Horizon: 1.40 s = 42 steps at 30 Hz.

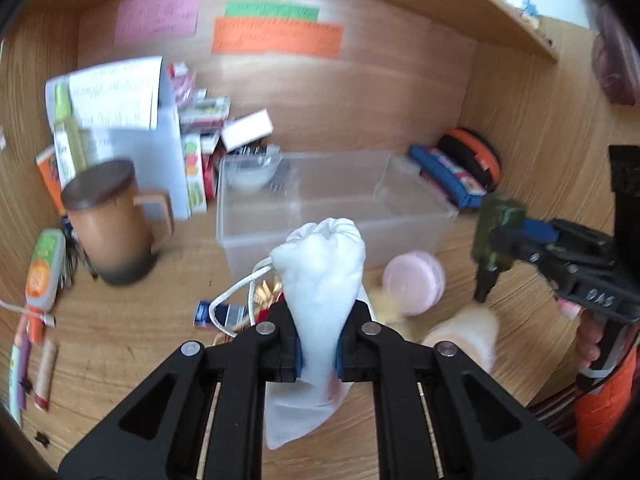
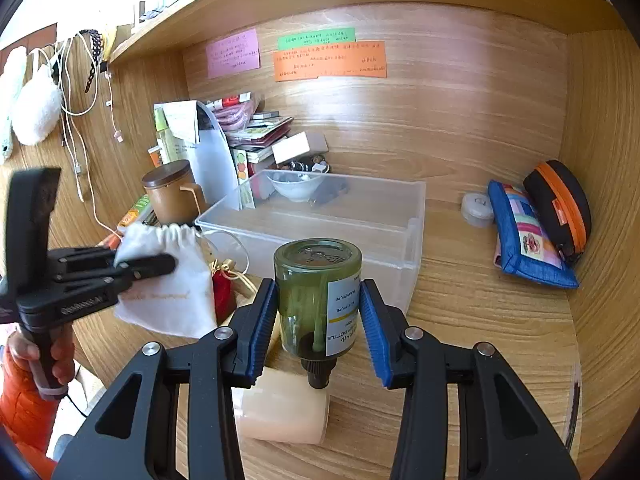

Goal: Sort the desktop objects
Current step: 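Lift the white pouch and green bottle together over the clear plastic box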

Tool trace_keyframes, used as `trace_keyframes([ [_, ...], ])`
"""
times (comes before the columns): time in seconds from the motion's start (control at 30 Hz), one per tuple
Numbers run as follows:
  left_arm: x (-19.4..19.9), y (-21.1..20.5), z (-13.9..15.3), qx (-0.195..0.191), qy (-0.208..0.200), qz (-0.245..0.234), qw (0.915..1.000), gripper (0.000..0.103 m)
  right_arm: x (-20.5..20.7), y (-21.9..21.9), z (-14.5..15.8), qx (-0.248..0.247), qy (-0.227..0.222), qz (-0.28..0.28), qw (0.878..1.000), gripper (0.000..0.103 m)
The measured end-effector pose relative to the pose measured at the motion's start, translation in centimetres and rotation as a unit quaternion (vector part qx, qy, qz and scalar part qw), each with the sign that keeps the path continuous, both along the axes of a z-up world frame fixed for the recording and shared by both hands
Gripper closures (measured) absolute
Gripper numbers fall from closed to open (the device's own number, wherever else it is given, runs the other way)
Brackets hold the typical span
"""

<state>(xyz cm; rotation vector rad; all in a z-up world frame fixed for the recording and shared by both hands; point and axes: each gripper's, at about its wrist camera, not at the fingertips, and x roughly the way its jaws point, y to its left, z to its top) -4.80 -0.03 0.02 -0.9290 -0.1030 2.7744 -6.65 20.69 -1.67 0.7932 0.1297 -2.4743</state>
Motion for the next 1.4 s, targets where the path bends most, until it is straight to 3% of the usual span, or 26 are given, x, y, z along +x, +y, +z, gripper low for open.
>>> trace_keyframes([
  [0.63, -1.4, 1.0, 6.9, -0.017, 0.069, -0.03, 0.997, 0.093, -2.2, -1.7, 3.6, -0.012, 0.044, 0.007, 0.999, 0.065],
  [0.93, -4.3, 0.5, 7.7, -0.017, 0.073, -0.027, 0.9968, 0.093, -4.3, -2.9, 4.7, -0.006, 0.051, 0.011, 0.999, 0.065],
  [1.4, -10.5, -0.3, 6.4, -0.022, 0.045, -0.027, 0.9984, 0.093, -9.8, -4.2, 4.2, 0.005, 0.031, 0.006, 0.999, 0.065],
])
